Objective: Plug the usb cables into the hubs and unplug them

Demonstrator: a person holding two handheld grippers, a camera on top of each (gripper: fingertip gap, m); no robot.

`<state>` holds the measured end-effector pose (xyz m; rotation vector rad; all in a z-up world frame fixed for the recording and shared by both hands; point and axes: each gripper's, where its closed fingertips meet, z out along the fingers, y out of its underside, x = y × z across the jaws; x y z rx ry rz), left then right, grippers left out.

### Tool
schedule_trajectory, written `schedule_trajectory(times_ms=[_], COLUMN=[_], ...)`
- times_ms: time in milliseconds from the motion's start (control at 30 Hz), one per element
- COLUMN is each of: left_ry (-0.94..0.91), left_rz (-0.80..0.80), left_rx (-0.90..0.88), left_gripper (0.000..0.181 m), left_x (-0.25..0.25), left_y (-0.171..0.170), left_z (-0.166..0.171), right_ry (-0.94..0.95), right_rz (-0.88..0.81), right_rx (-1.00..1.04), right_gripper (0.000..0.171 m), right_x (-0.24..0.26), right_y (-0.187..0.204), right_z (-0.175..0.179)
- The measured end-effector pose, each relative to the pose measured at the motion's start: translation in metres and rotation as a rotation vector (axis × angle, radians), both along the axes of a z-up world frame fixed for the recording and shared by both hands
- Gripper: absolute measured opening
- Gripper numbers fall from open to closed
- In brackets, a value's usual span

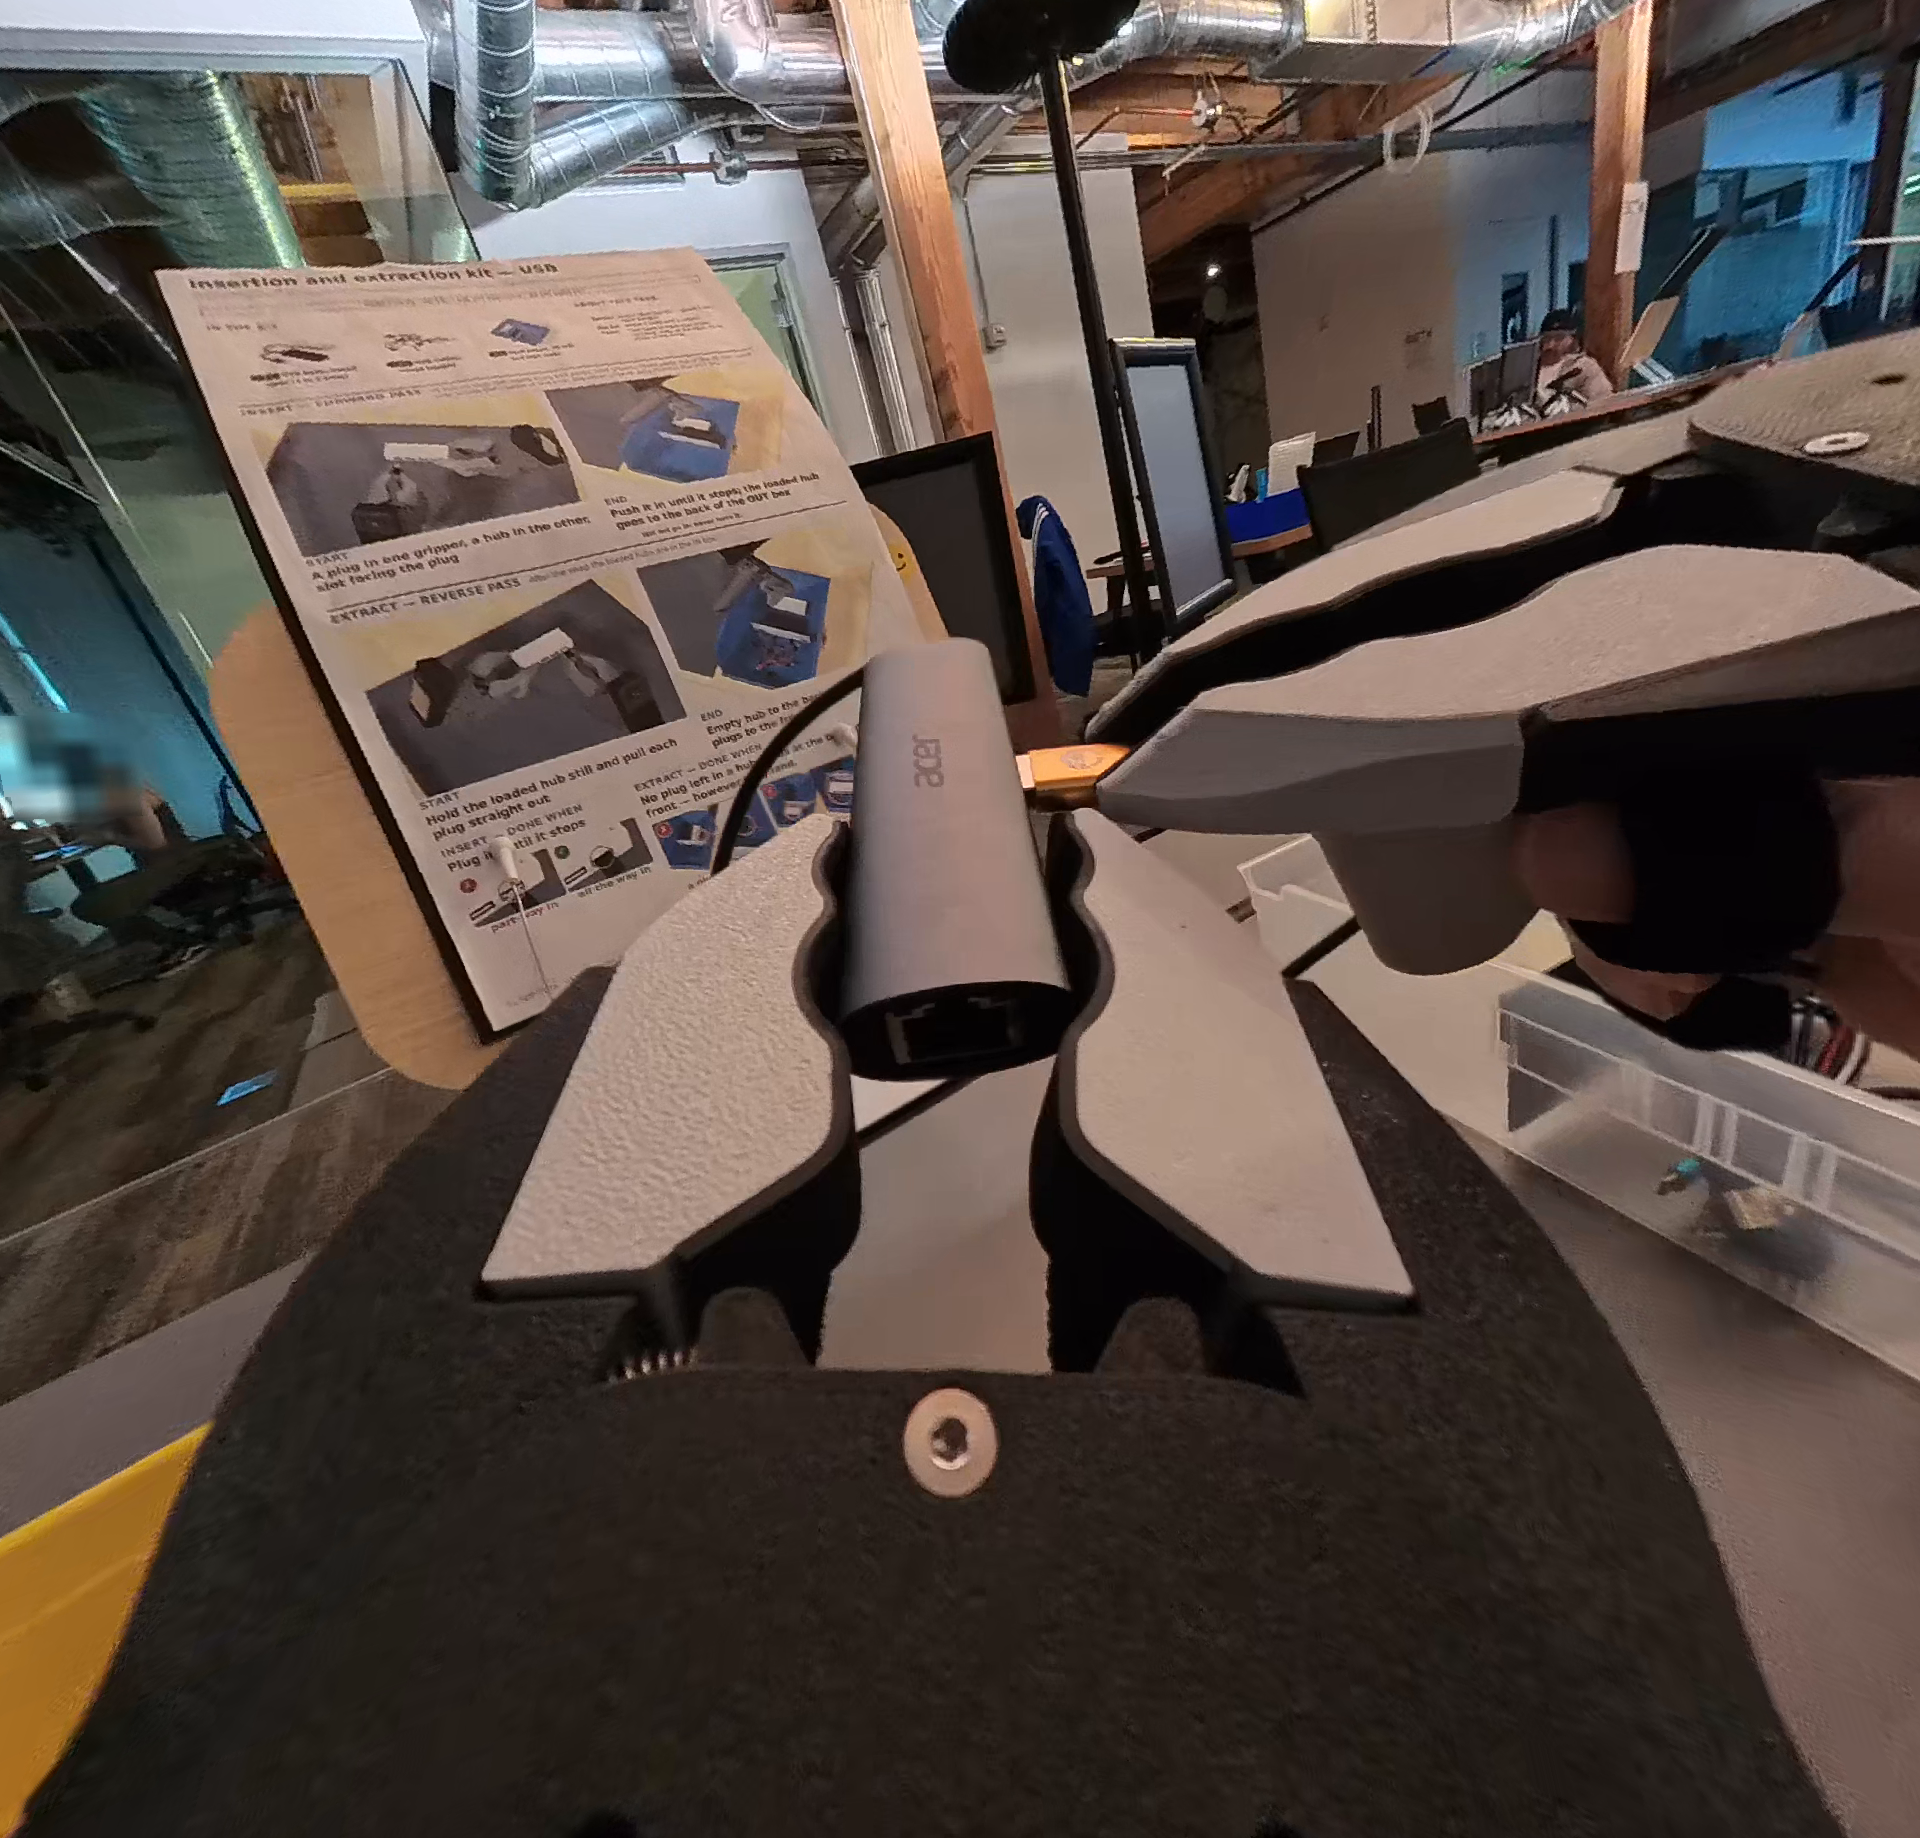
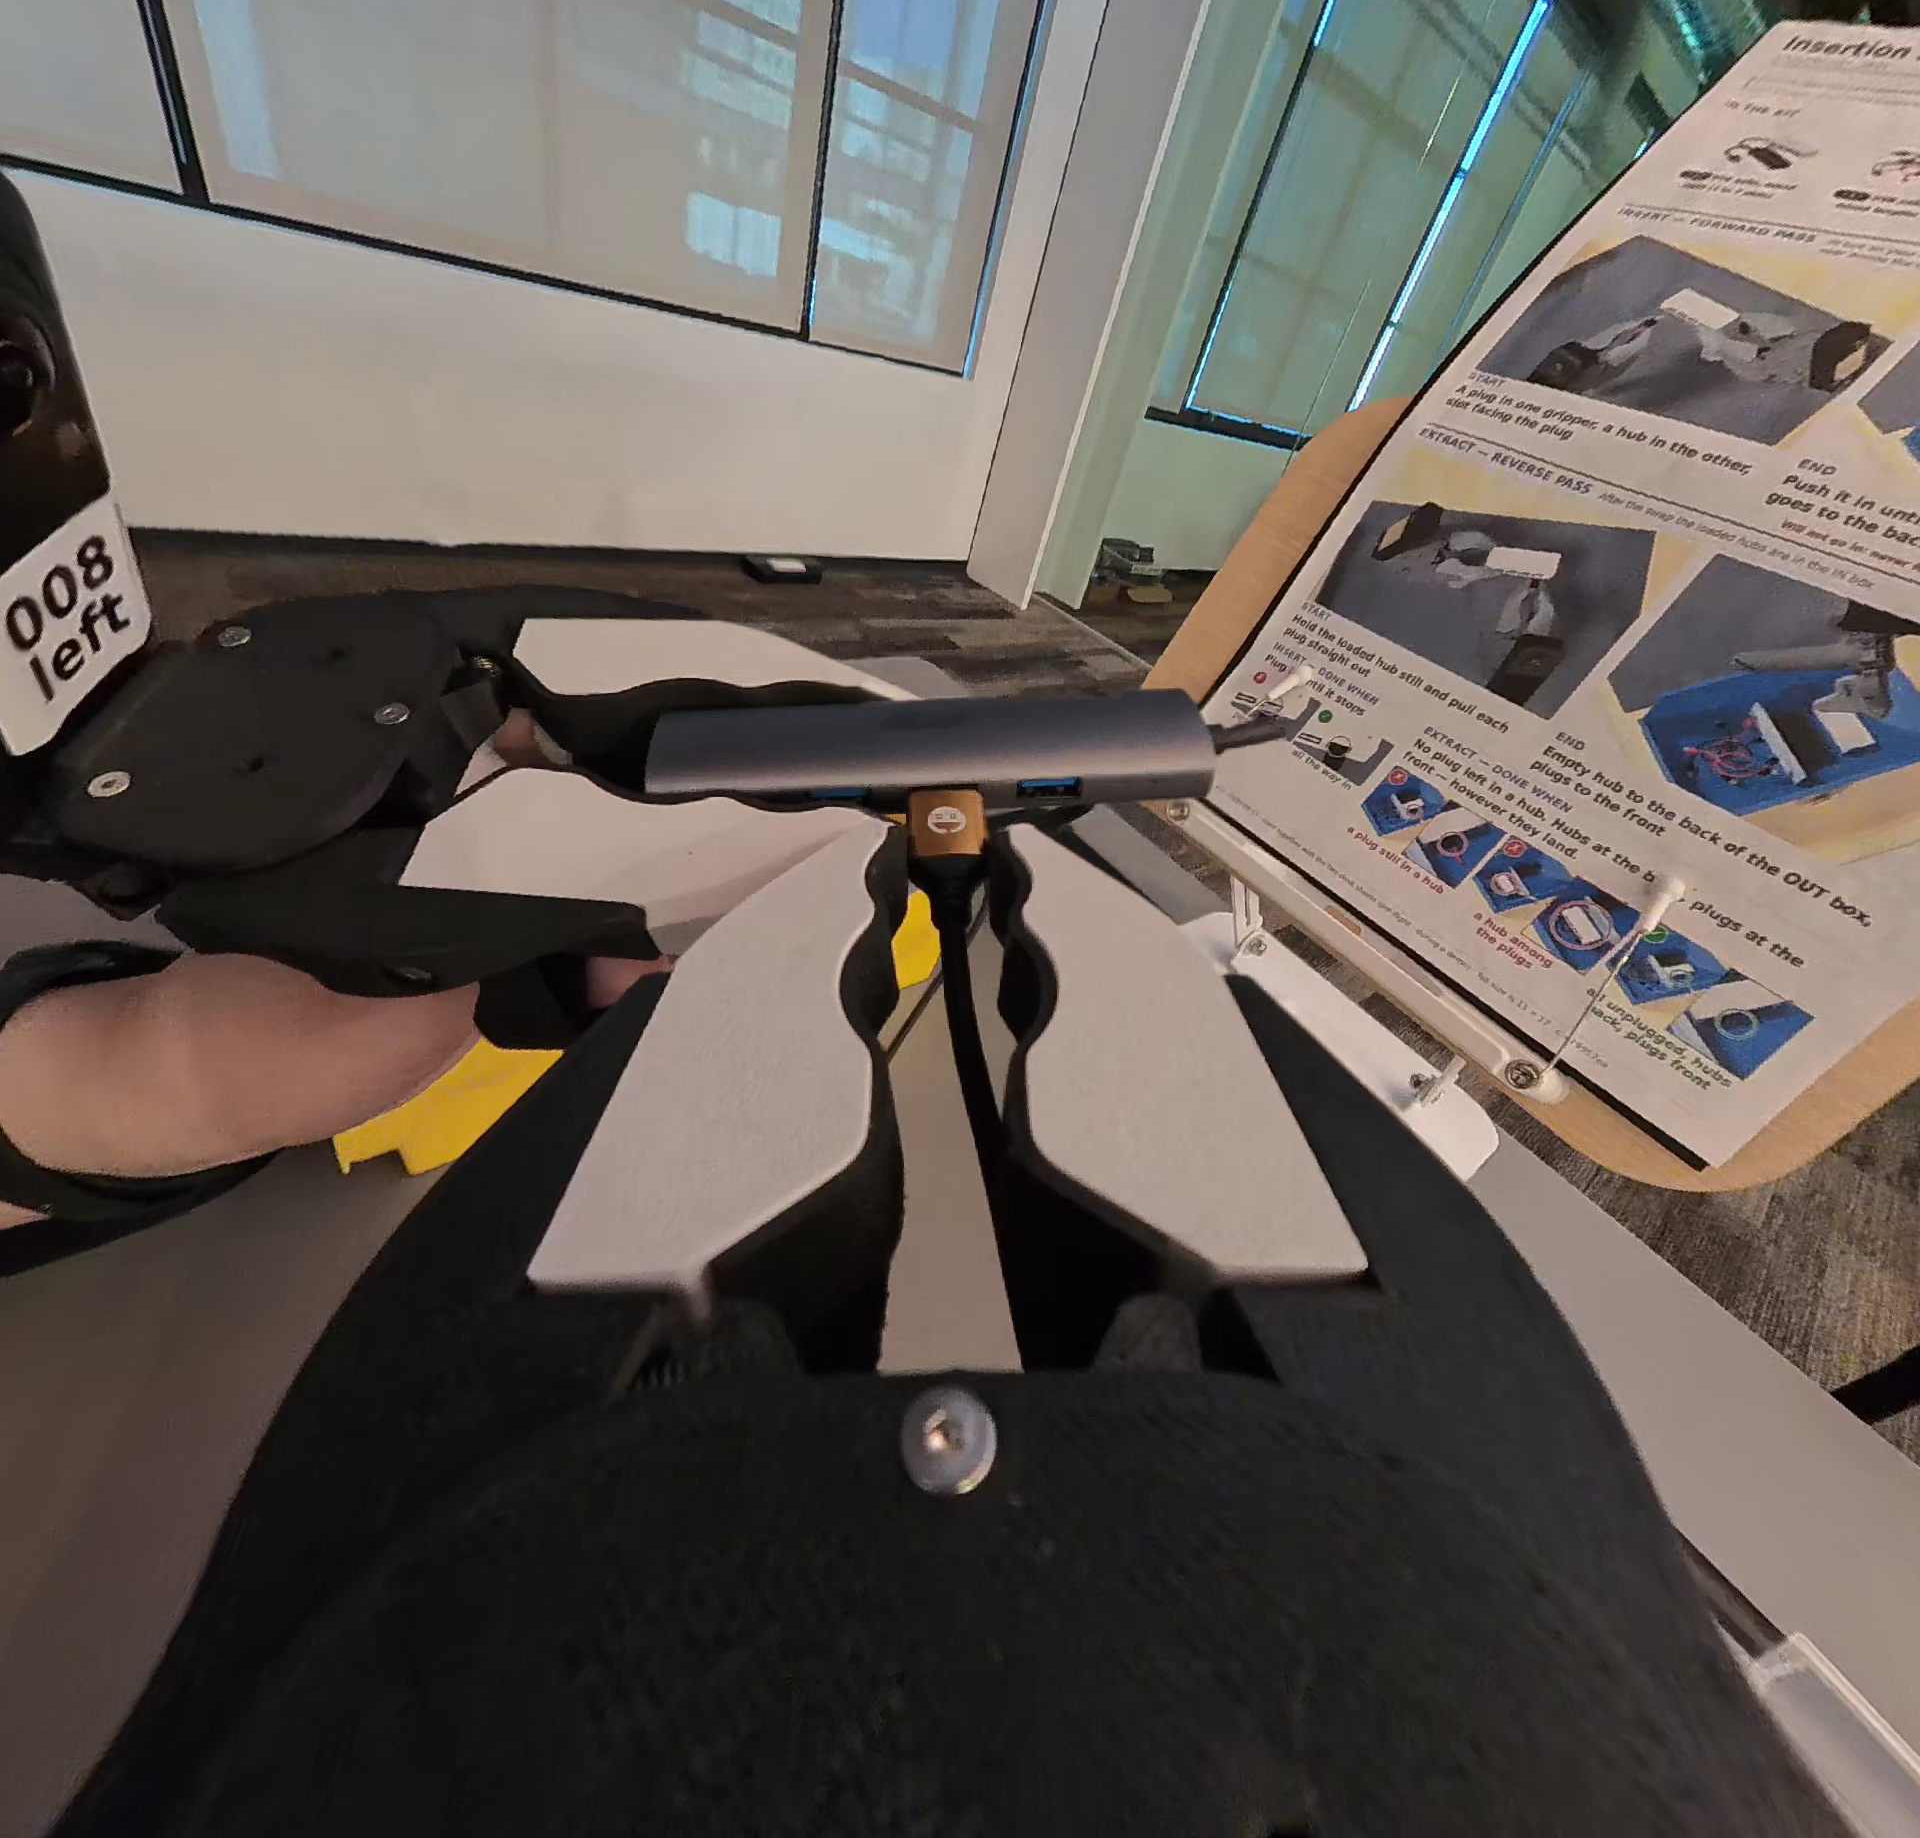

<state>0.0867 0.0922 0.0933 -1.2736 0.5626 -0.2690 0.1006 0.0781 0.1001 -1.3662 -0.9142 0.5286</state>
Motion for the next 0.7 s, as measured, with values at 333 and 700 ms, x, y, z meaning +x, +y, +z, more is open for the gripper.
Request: schedule_trajectory(times_ms=[333, 700], left_ry=[-0.027, -0.032], left_rz=[0.007, -0.006], left_rx=[-0.019, 0.002], left_gripper=[0.035, 0.035], left_x=[-0.008, -0.011], left_y=[0.008, 0.004], left_z=[0.009, 0.016], right_ry=[0.062, 0.064], right_rz=[-0.039, -0.072], right_rx=[0.005, 0.053], right_gripper=[0.015, 0.016], right_x=[-0.007, -0.008], right_y=[0.005, -0.003], right_z=[0.010, 0.021])
